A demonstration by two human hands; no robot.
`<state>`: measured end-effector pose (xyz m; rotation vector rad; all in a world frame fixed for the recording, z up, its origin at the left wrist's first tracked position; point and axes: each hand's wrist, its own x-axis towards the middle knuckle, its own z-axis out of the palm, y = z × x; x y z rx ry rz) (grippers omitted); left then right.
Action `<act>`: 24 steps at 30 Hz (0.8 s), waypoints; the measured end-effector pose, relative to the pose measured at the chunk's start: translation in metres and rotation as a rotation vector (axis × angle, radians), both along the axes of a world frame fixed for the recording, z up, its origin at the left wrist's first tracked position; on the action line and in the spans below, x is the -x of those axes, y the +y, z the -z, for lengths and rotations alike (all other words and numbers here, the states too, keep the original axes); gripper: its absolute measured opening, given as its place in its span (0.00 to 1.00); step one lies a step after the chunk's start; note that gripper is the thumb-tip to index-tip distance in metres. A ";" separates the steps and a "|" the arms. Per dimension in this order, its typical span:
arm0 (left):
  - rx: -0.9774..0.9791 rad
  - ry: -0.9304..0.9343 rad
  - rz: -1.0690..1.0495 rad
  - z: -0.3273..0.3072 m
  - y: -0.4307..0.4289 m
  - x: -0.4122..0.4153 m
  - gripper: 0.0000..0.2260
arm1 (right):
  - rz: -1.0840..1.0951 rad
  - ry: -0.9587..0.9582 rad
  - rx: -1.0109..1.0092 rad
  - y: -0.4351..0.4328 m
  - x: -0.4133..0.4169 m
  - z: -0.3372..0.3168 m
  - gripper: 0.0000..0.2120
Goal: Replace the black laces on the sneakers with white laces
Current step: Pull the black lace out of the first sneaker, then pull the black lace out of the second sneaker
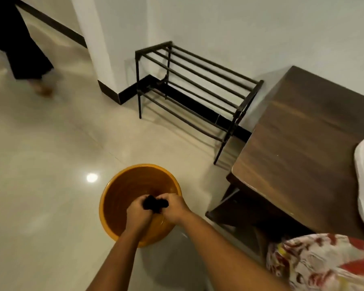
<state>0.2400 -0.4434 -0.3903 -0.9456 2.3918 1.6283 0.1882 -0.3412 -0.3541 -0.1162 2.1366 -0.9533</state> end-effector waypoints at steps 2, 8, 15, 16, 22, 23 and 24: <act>0.070 -0.015 0.045 0.013 0.002 0.006 0.10 | -0.026 -0.053 -0.039 0.000 0.002 0.014 0.17; 0.195 -0.103 0.218 0.027 0.000 0.015 0.14 | -0.092 -0.078 -0.062 0.003 0.007 0.027 0.23; 0.438 -0.153 -0.062 0.029 -0.006 -0.005 0.13 | 0.024 0.116 -0.161 0.024 0.005 0.032 0.18; 0.532 -0.189 -0.077 0.030 -0.010 -0.011 0.15 | 0.109 0.127 -0.151 0.027 0.005 0.034 0.14; 0.320 -0.398 -0.341 0.040 -0.013 -0.036 0.29 | 0.225 -0.023 -0.189 0.031 -0.001 0.046 0.06; 0.268 -0.396 -0.359 0.043 -0.011 -0.036 0.29 | 0.169 -0.046 -0.231 0.030 -0.002 0.049 0.12; 0.234 -0.390 -0.366 0.044 -0.009 -0.036 0.29 | 0.139 -0.069 -0.247 0.030 -0.003 0.053 0.14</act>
